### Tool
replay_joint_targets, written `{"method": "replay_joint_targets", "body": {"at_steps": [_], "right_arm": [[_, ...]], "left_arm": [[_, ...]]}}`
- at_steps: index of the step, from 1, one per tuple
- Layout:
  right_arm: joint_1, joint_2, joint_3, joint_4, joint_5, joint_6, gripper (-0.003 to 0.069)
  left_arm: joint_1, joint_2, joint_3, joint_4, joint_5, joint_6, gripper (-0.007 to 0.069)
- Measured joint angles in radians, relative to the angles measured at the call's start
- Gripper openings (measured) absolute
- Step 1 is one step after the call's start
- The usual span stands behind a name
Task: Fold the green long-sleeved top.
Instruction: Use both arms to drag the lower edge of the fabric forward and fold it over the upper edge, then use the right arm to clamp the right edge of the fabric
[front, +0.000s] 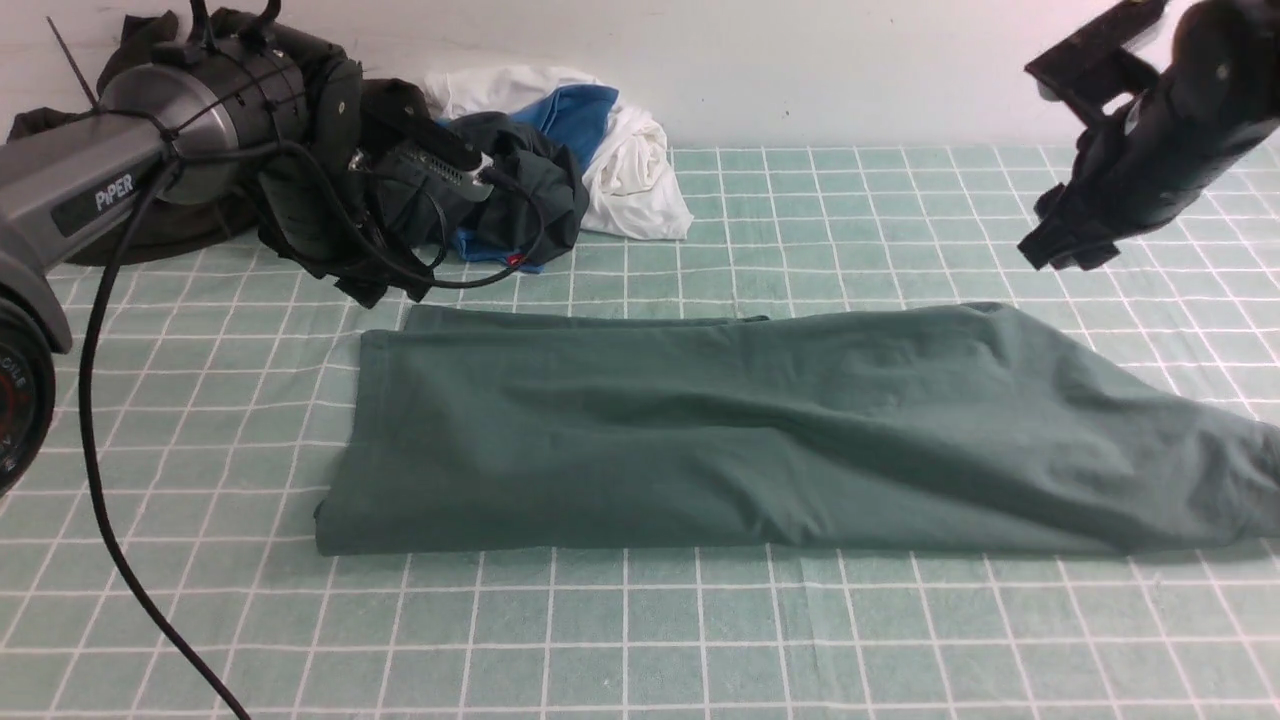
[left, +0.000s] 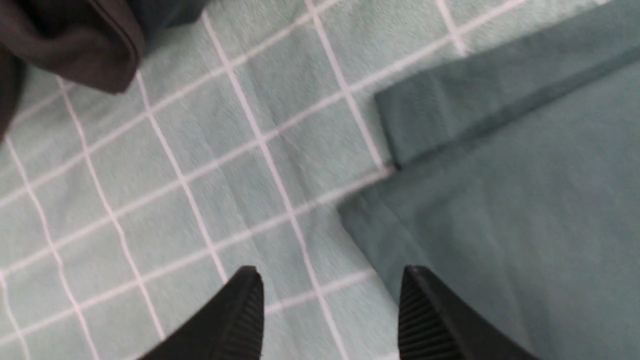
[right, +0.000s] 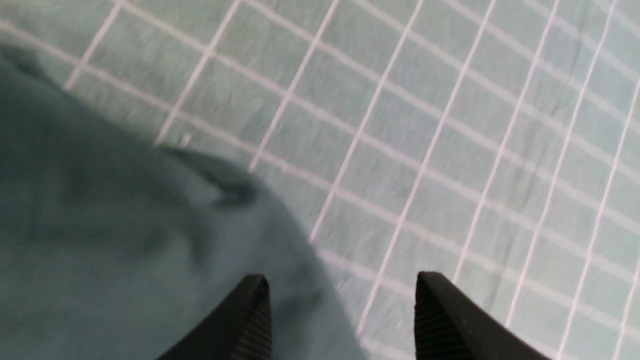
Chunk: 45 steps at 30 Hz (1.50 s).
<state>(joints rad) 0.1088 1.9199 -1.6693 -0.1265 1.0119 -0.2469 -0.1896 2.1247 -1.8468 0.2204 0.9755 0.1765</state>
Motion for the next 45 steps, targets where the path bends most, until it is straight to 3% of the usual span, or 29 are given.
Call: {"method": "replay_joint_targets", "body": {"at_steps": [2, 5, 8, 11, 19, 26, 29, 39, 42, 45], "right_arm": [[-0.001, -0.011, 0.009, 0.043, 0.048, 0.002, 0.0374], [-0.001, -0.04, 0.104, 0.18, 0.133, 0.002, 0.0374], [-0.004, -0.049, 0.214, 0.185, 0.118, 0.025, 0.0374], [-0.042, -0.04, 0.31, 0.145, 0.037, 0.077, 0.0374], [-0.239, 0.035, 0.308, 0.019, -0.056, 0.247, 0.0374], [-0.369, 0.003, 0.297, 0.075, -0.027, 0.247, 0.0416], [-0.416, 0.01, 0.297, 0.1, -0.026, 0.232, 0.0469], [-0.429, 0.117, 0.297, 0.203, -0.057, 0.149, 0.0496], [-0.429, 0.12, 0.296, 0.224, -0.058, 0.125, 0.0462], [-0.429, 0.117, 0.296, 0.239, -0.058, 0.115, 0.0374]], "left_arm": [[-0.012, -0.012, 0.0, -0.02, 0.036, -0.005, 0.0337], [-0.067, -0.032, 0.031, -0.083, 0.134, -0.002, 0.0237], [-0.098, -0.032, 0.128, -0.111, 0.15, -0.001, 0.0101], [-0.112, -0.029, 0.259, -0.12, 0.112, 0.007, 0.0016], [-0.099, -0.055, 0.366, -0.101, 0.012, -0.005, -0.0003], [-0.091, -0.063, 0.372, -0.097, -0.003, -0.005, -0.0003], [-0.09, -0.064, 0.376, -0.097, -0.006, -0.005, -0.0003], [-0.09, -0.067, 0.38, -0.098, -0.009, -0.005, -0.0003], [-0.09, -0.07, 0.38, -0.098, -0.009, -0.005, -0.0003], [-0.089, -0.086, 0.382, -0.098, -0.008, -0.005, -0.0003]]}}
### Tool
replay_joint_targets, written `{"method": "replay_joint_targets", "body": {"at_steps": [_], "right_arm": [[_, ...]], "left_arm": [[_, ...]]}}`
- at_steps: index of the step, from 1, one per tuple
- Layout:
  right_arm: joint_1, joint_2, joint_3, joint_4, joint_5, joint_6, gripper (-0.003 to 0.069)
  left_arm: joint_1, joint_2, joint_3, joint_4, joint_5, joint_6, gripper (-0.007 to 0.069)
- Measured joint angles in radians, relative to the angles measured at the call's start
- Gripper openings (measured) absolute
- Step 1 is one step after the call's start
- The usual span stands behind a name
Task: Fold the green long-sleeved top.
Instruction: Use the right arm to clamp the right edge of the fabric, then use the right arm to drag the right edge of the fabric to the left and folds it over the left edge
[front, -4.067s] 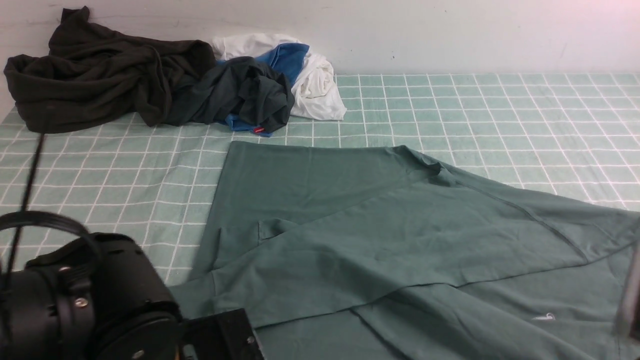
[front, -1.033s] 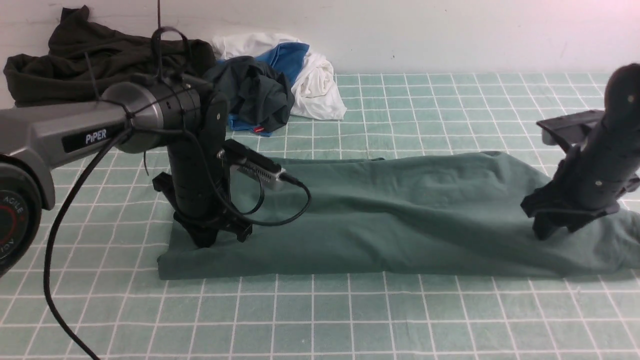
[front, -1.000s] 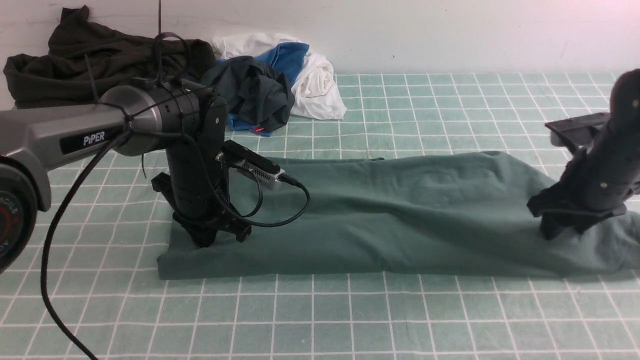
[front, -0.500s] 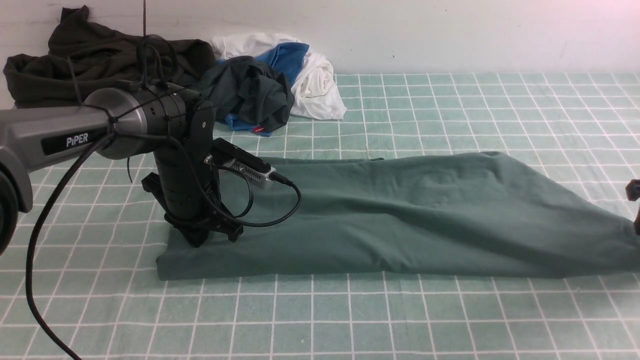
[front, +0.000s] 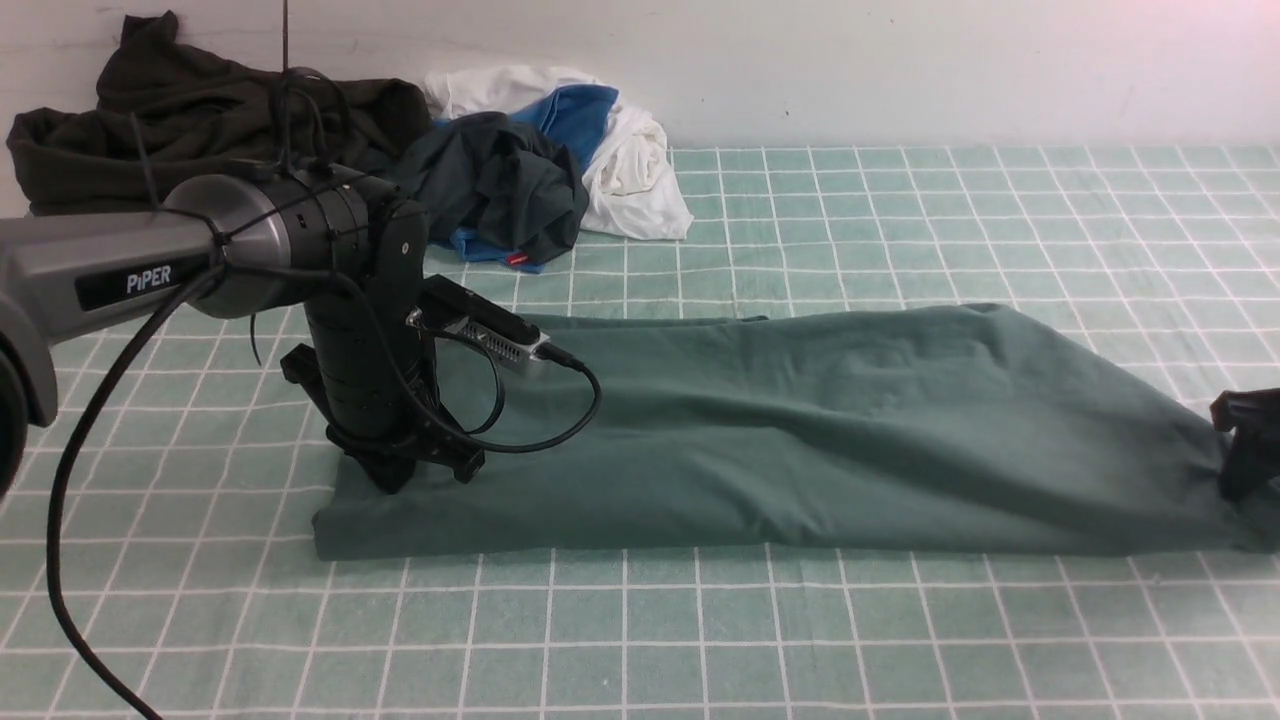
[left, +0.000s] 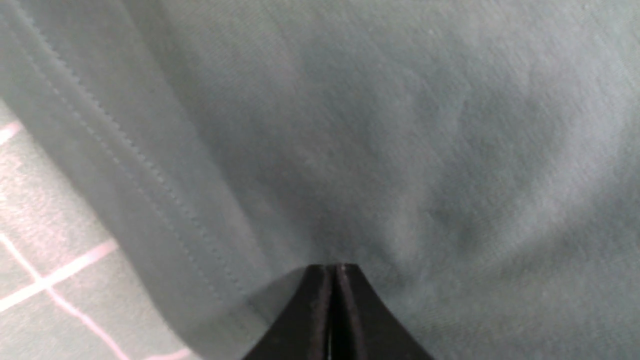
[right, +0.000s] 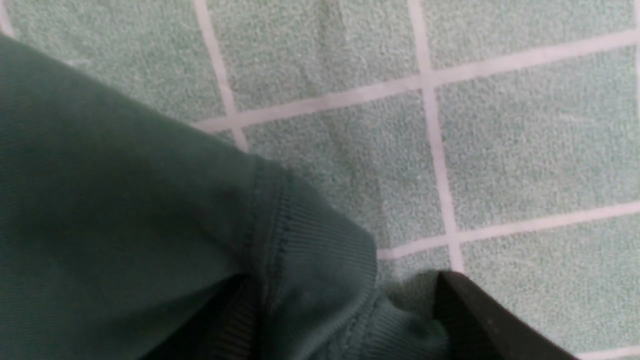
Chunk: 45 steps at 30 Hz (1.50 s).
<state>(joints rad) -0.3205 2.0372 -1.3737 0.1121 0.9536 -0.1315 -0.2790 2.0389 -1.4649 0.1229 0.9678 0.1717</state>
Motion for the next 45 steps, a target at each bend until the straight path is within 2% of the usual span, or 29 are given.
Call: {"method": "replay_joint_targets", "body": {"at_steps": [1, 4, 6, 10, 14, 17, 20, 21, 22, 23, 28, 30, 31, 33, 36, 38, 40, 41, 42, 44, 45], "right_arm": [[0.0, -0.008, 0.001, 0.01, 0.001, -0.009, 0.0286], [0.0, -0.044, 0.003, -0.003, 0.007, -0.016, 0.0099], [0.0, -0.1, 0.003, -0.037, 0.011, -0.008, 0.0071], [0.001, -0.227, -0.022, -0.122, 0.032, 0.049, 0.0074], [0.04, -0.348, -0.088, -0.136, 0.078, 0.054, 0.0074], [0.174, -0.445, -0.167, -0.073, 0.122, -0.004, 0.0074], [0.359, -0.466, -0.239, -0.008, 0.14, -0.04, 0.0074], [0.372, -0.466, -0.243, -0.004, 0.14, -0.041, 0.0074], [0.467, -0.457, -0.271, 0.014, 0.133, -0.044, 0.0074], [0.559, -0.439, -0.289, 0.028, 0.117, -0.044, 0.0074], [0.801, -0.317, -0.335, 0.066, -0.003, -0.034, 0.0074], [0.858, -0.262, -0.344, 0.08, -0.051, -0.031, 0.0074], [0.917, -0.186, -0.35, 0.103, -0.106, -0.028, 0.0074], [0.958, -0.119, -0.361, 0.127, -0.16, -0.028, 0.0074], [1.003, -0.013, -0.396, 0.167, -0.206, -0.041, 0.0103], [1.013, 0.025, -0.427, 0.186, -0.203, -0.051, 0.0153], [1.016, 0.057, -0.492, 0.202, -0.159, -0.063, 0.0279], [1.015, 0.057, -0.496, 0.202, -0.148, -0.064, 0.0298], [1.006, 0.054, -0.528, 0.196, -0.097, -0.067, 0.0364], [0.989, 0.042, -0.55, 0.164, -0.03, -0.067, 0.0437], [0.987, 0.041, -0.551, 0.161, -0.017, -0.067, 0.0445]], "left_arm": [[0.0, -0.027, 0.0, 0.002, 0.0, 0.0, -0.0003], [0.0, -0.093, 0.0, 0.014, 0.003, 0.0, -0.0003], [0.0, -0.167, 0.0, 0.02, 0.024, 0.0, -0.0003], [0.001, -0.304, 0.001, 0.023, 0.08, -0.003, -0.0003], [0.001, -0.441, 0.001, 0.023, 0.133, -0.013, -0.0003], [0.001, -0.552, 0.001, 0.023, 0.15, -0.03, -0.0003], [0.001, -0.641, 0.001, 0.023, 0.172, -0.039, -0.0003], [0.001, -0.646, 0.001, 0.023, 0.177, -0.04, -0.0003], [0.001, -0.678, 0.002, 0.023, 0.196, -0.04, -0.0003], [0.001, -0.709, 0.003, 0.022, 0.213, -0.042, -0.0003], [0.001, -0.789, 0.004, 0.013, 0.265, -0.042, -0.0003], [0.001, -0.811, 0.005, 0.009, 0.277, -0.042, -0.0003], [0.001, -0.835, 0.005, 0.004, 0.285, -0.042, -0.0003], [0.001, -0.855, 0.008, 0.002, 0.288, -0.042, -0.0003], [0.001, -0.89, 0.035, 0.002, 0.289, -0.042, -0.0003], [0.001, -0.909, 0.062, 0.002, 0.289, -0.042, -0.0003], [0.001, -0.959, 0.146, 0.011, 0.287, -0.042, -0.0003], [0.001, -0.959, 0.154, 0.011, 0.286, -0.042, -0.0003], [0.001, -1.004, 0.232, 0.018, 0.265, -0.046, -0.0003], [0.001, -1.074, 0.325, 0.021, 0.215, -0.064, -0.0003], [0.001, -1.081, 0.345, 0.022, 0.209, -0.067, -0.0003]]}}
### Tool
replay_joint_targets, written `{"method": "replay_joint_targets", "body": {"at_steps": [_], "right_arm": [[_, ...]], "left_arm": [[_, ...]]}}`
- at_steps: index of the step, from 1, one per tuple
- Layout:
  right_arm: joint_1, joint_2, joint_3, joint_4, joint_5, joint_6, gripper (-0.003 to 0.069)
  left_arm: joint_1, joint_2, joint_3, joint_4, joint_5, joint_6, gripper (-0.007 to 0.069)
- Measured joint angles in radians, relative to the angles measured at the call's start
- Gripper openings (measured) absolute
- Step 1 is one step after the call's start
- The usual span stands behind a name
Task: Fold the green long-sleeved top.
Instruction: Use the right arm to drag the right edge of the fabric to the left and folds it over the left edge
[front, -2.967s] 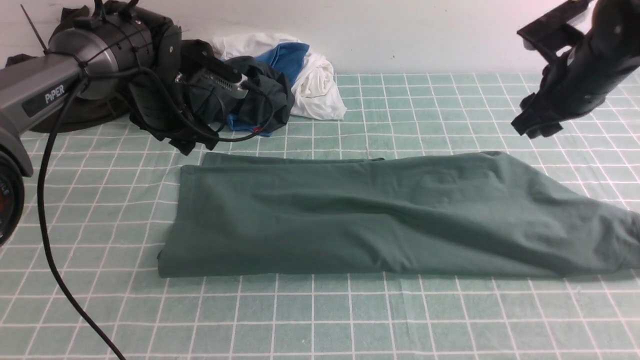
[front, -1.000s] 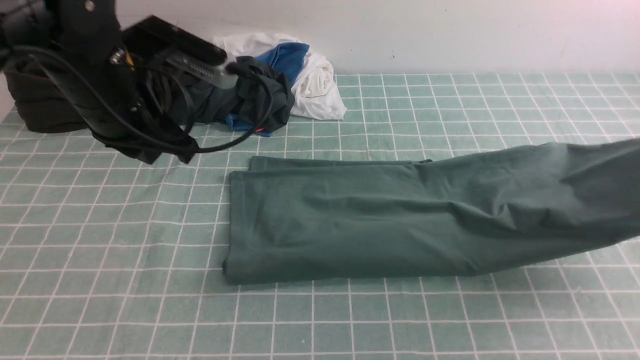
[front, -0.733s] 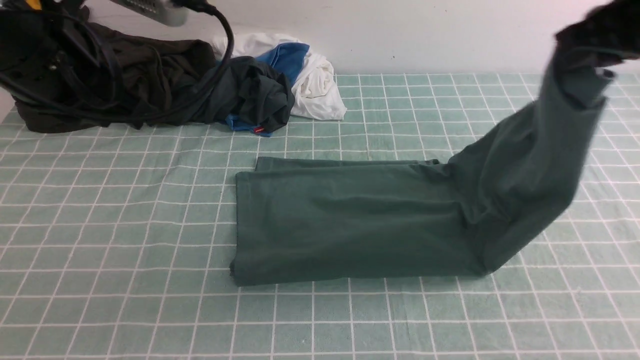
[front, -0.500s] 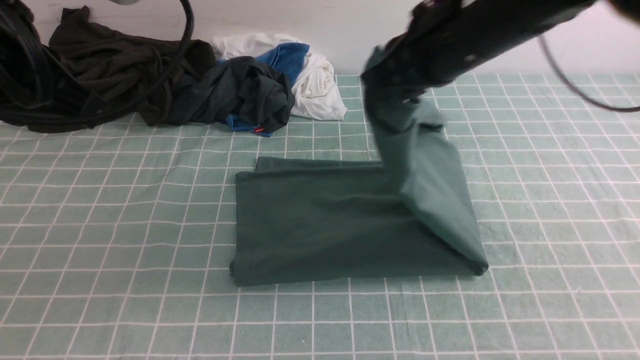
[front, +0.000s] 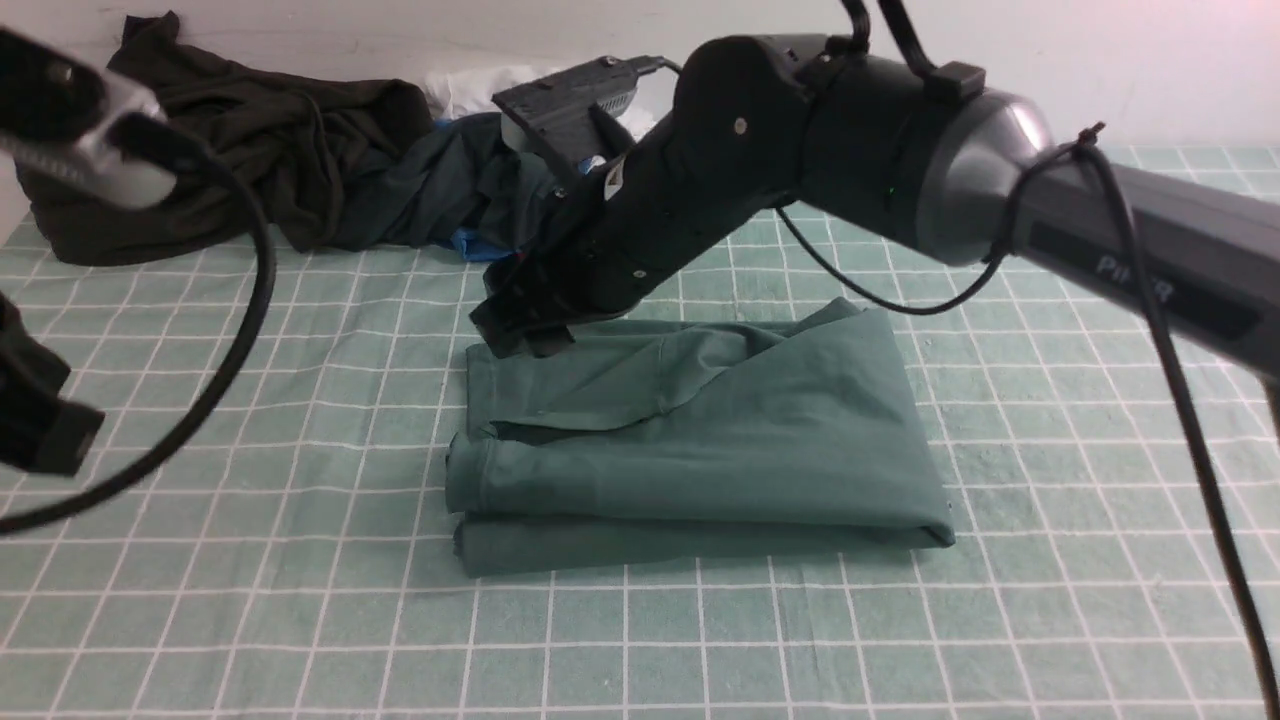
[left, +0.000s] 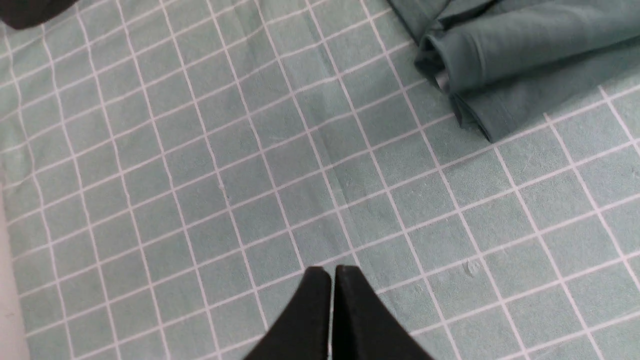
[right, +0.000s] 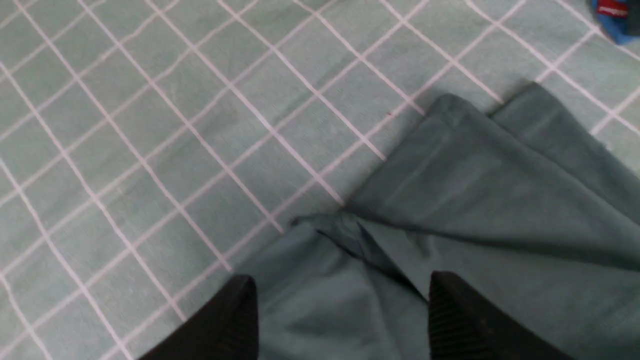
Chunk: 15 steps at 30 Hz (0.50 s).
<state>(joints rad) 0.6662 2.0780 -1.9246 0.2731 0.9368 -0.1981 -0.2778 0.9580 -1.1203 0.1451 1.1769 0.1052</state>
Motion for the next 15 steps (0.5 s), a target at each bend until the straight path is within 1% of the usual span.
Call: {"method": "replay_joint_targets", "body": {"at_steps": [1, 2, 3, 6, 7, 8, 9, 12, 15], "right_arm": [[-0.013, -0.002, 0.0, -0.021, 0.043, 0.004, 0.0463], [-0.017, -0.002, 0.003, -0.026, 0.048, 0.003, 0.0465], [-0.026, 0.001, 0.017, -0.037, 0.069, 0.006, 0.0468], [-0.034, 0.019, 0.074, -0.043, 0.065, 0.008, 0.0462], [-0.033, 0.029, 0.102, -0.043, 0.055, 0.008, 0.0458], [-0.028, 0.066, 0.151, -0.043, 0.021, 0.008, 0.0443], [-0.028, 0.066, 0.151, -0.043, 0.021, 0.008, 0.0443], [-0.024, 0.135, 0.178, -0.04, -0.029, 0.015, 0.0422], [-0.024, 0.138, 0.179, -0.03, -0.051, 0.015, 0.0414]], "left_arm": [[0.0, -0.049, 0.068, 0.0, -0.034, -0.02, -0.0003], [0.0, -0.056, 0.078, 0.0, -0.038, -0.02, -0.0003], [0.0, -0.107, 0.147, 0.001, -0.068, -0.041, -0.0003], [0.0, -0.191, 0.263, 0.001, -0.112, -0.083, -0.0003], [0.0, -0.225, 0.299, 0.001, -0.123, -0.095, -0.0003], [0.0, -0.286, 0.38, 0.001, -0.152, -0.119, -0.0003], [0.0, -0.293, 0.38, 0.001, -0.152, -0.122, -0.0003], [0.0, -0.4, 0.48, 0.001, -0.197, -0.154, -0.0003], [0.0, -0.507, 0.53, 0.001, -0.235, -0.16, -0.0003]]}}
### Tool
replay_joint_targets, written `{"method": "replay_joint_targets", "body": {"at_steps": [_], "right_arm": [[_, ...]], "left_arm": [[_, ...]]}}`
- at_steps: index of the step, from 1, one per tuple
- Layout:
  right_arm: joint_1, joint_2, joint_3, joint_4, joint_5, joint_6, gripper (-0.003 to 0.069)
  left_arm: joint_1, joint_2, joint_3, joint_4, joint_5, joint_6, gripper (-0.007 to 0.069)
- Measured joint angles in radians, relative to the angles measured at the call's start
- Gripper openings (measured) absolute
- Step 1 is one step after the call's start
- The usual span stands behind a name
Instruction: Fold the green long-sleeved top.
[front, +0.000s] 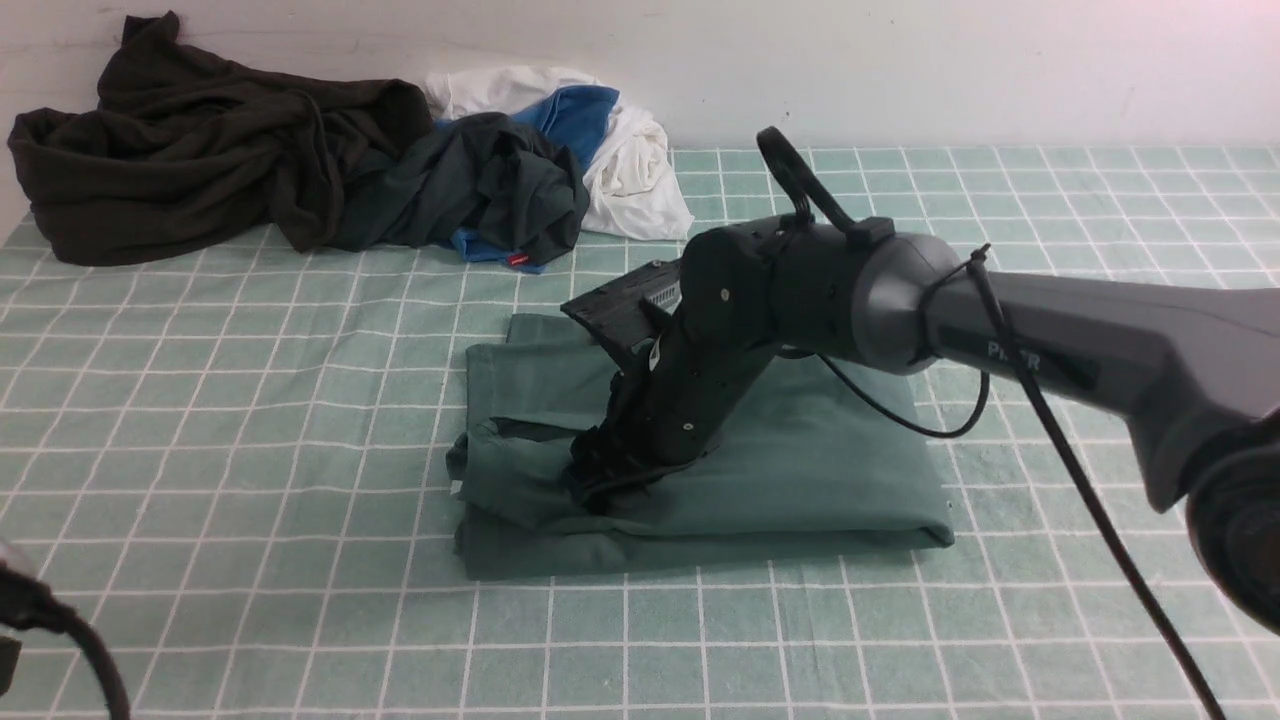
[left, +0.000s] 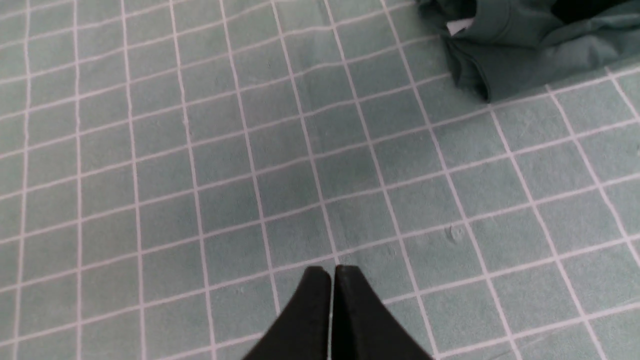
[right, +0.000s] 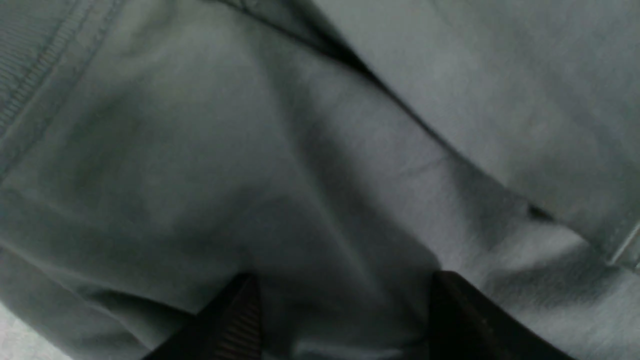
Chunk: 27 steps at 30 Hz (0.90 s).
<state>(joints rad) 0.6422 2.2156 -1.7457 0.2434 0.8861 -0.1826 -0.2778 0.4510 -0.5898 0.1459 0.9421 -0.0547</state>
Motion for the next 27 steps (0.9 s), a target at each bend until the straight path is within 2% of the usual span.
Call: {"method": "replay_joint_targets", "body": {"at_steps": [4, 7, 13, 16, 22, 27], "right_arm": [[0.0, -0.022, 0.002, 0.004, -0.004, -0.002, 0.0411], [-0.018, -0.058, 0.003, -0.055, -0.004, 0.029, 0.0409], [-0.124, -0.077, 0.002, -0.217, 0.022, 0.155, 0.0409], [-0.159, -0.057, 0.002, -0.228, 0.015, 0.176, 0.0409], [-0.166, -0.011, 0.002, -0.168, -0.084, 0.183, 0.0409], [-0.165, -0.003, 0.003, -0.021, -0.315, 0.183, 0.0409]], "left_arm": [[0.0, -0.08, 0.011, 0.0, -0.022, 0.0, -0.0003], [0.0, -0.126, 0.011, 0.0, -0.026, 0.001, -0.0003], [0.0, -0.147, 0.011, 0.0, -0.026, 0.001, -0.0003], [0.0, -0.147, 0.011, 0.0, -0.026, 0.001, -0.0003], [0.0, -0.147, 0.011, 0.0, -0.026, 0.001, -0.0003], [0.0, -0.147, 0.011, 0.0, -0.026, 0.001, -0.0003]]}}
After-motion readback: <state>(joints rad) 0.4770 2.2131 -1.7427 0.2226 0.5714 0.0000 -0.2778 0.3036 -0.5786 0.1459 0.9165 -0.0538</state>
